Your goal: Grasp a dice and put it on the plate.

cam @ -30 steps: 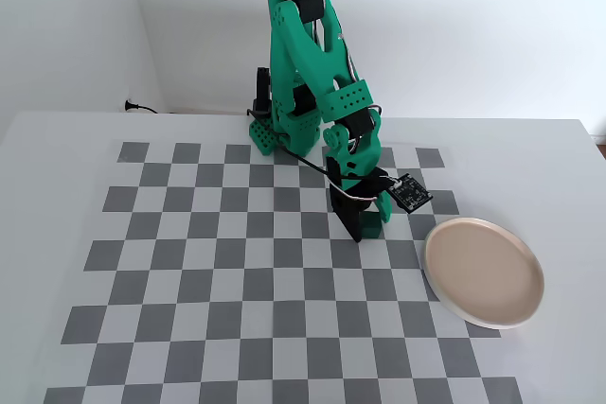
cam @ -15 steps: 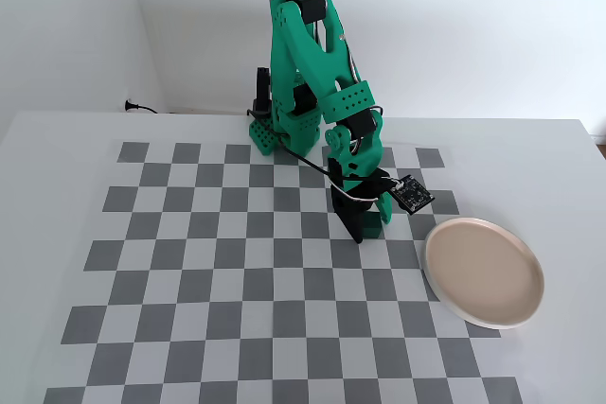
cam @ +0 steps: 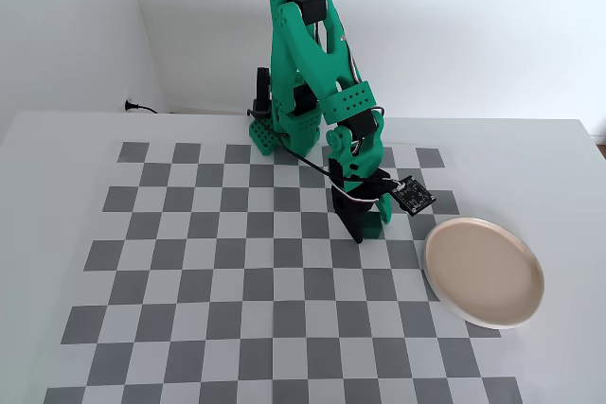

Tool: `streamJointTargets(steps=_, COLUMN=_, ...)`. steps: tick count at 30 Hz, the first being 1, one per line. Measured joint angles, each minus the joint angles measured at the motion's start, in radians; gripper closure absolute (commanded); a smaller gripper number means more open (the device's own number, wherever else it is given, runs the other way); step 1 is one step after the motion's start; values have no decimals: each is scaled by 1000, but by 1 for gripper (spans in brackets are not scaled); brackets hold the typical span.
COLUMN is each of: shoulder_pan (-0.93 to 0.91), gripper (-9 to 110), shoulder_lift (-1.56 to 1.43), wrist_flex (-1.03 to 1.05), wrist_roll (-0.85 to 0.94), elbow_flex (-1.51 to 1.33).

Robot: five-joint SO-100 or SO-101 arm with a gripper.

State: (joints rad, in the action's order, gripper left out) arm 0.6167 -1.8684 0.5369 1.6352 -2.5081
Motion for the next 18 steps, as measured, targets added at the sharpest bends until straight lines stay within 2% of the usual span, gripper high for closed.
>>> streamJointTargets(steps=3, shoulder_pan=9, gripper=86, shoulder_lift=-9, wrist_flex=8, wrist_roll=0, elbow_flex=-8)
streamJointTargets(steps=6, shoulder_pan=11, gripper=94, shoulder_lift=-18, wrist_flex=20, wrist_roll=0, elbow_flex=-11)
streamJointTargets(steps=10, shoulder_pan=11, gripper=86, shoulder_lift=-25, wrist_flex=29, wrist_roll=0, elbow_flex=-12)
streamJointTargets(steps=16, shoulder_pan=2, gripper=87, shoulder_lift=-26, wrist_flex=29, wrist_roll=0, elbow_flex=-12)
streamJointTargets(steps=18, shoulder_pan=2, gripper=92, shoulder_lift=-26, wrist_flex=29, wrist_roll=0, elbow_flex=-12)
